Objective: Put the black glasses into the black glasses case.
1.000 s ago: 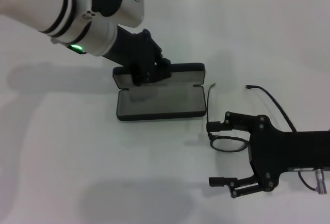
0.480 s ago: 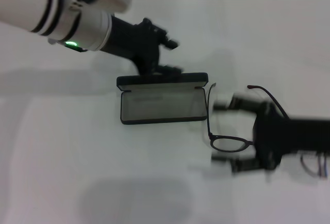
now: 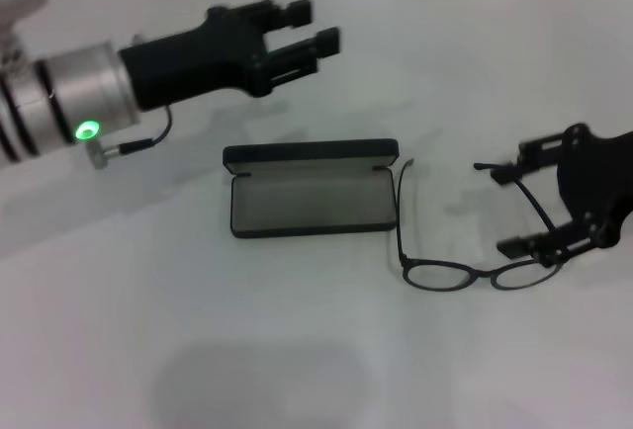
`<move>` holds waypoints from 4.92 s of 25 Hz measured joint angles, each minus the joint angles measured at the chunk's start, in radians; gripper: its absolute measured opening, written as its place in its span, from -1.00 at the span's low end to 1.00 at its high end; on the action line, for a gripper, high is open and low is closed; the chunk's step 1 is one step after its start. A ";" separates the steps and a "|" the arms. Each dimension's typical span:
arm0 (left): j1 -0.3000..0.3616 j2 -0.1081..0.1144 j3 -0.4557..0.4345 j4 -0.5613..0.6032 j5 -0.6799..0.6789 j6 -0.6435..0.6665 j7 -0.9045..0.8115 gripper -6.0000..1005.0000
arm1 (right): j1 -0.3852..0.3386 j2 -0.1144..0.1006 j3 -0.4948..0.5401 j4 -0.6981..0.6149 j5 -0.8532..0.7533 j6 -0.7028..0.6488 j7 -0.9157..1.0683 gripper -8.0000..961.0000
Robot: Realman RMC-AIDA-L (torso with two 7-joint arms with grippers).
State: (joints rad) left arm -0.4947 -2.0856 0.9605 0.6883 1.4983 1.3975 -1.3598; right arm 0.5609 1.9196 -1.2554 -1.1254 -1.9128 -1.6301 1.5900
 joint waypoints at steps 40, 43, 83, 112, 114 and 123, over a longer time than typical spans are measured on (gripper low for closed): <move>0.044 0.000 0.002 -0.138 -0.119 0.041 0.102 0.12 | 0.130 0.103 -0.433 -0.156 -0.491 0.062 0.293 -0.60; 0.048 0.003 -0.001 -0.139 -0.120 0.080 0.101 0.12 | 0.076 0.101 -0.345 -0.232 -0.470 0.027 0.261 -0.72; -0.167 0.041 -0.093 -0.190 0.083 0.322 -0.363 0.11 | -0.150 0.104 -0.060 0.272 0.433 0.046 -0.898 -0.78; -0.191 0.029 -0.034 -0.196 0.213 0.241 -0.383 0.11 | -0.157 0.102 -0.074 0.254 0.446 -0.074 -0.945 -0.78; -0.194 0.028 -0.031 -0.199 0.233 0.208 -0.386 0.11 | -0.157 0.105 -0.080 0.243 0.455 -0.117 -0.962 -0.78; -0.210 0.014 -0.032 -0.194 0.278 0.122 -0.386 0.11 | -0.139 0.108 -0.178 0.280 0.586 -0.161 -1.051 -0.78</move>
State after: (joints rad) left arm -0.7048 -2.0714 0.9282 0.4942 1.7767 1.5196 -1.7463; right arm 0.4217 2.0273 -1.4339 -0.8453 -1.3272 -1.7906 0.5385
